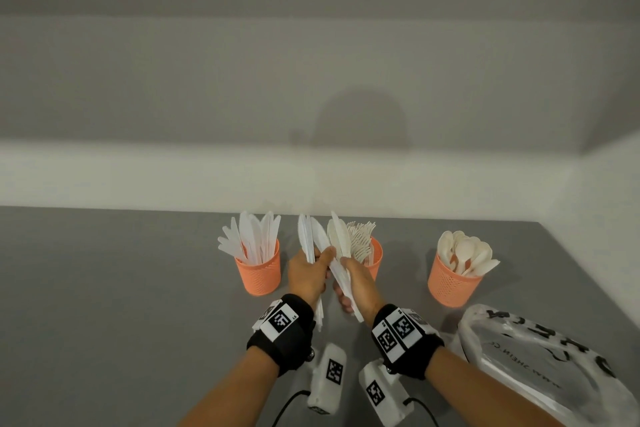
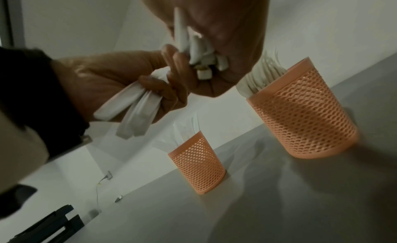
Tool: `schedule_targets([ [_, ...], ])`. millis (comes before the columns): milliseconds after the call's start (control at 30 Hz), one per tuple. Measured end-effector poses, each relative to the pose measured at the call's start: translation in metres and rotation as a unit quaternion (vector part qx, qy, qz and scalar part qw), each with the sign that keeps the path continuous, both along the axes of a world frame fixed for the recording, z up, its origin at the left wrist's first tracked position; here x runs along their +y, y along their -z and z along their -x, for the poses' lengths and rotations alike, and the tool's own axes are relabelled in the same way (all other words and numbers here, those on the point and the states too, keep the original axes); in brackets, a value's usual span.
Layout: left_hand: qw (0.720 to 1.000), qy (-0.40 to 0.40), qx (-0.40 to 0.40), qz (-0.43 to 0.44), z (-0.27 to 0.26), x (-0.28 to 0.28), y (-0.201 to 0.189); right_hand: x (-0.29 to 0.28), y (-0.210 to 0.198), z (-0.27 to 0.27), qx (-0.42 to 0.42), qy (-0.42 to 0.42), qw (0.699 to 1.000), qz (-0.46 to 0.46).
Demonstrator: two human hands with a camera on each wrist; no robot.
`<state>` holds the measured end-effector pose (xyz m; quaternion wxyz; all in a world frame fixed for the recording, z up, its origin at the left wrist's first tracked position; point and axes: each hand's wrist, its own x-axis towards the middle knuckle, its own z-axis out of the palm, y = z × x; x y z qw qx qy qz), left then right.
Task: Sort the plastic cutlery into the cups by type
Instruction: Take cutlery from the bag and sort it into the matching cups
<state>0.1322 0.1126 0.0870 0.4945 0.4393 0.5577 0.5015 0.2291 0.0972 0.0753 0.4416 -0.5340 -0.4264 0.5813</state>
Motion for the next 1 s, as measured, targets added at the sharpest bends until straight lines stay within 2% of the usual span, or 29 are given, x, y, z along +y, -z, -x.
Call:
schedule_targets([
  [167,1.000,-0.028,0.005,-0.007,-0.006,0.002,-0.001,0.001,0.004,0.002,-0.054,0.021,0.997,-0.045],
  [233,0.998,-0.062,-0.008,-0.006,-0.004,0.004,-0.003,0.001,0.004,0.002,-0.086,0.016,0.995,-0.045],
  [333,0.994,-0.098,-0.039,0.011,0.003,0.010,-0.005,0.000,0.004,-0.001,-0.071,0.019,0.997,-0.023],
  [467,0.996,-0.026,-0.082,0.008,0.008,0.007,-0.010,0.001,0.007,-0.008,-0.086,0.025,0.995,-0.053],
  [567,0.999,0.021,-0.037,0.000,0.003,0.001,-0.015,0.002,0.008,-0.009,-0.090,0.018,0.994,-0.062],
  [733,0.999,-0.010,-0.027,0.013,-0.009,-0.002,-0.015,0.003,0.011,-0.008,-0.095,0.009,0.993,-0.073],
  [900,1.000,-0.013,0.022,0.004,-0.014,-0.005,-0.015,0.002,0.015,-0.009,-0.122,-0.008,0.988,-0.089],
  [1000,1.000,-0.013,0.025,0.010,-0.013,-0.004,-0.016,0.002,0.014,-0.009,-0.112,-0.016,0.991,-0.067],
])
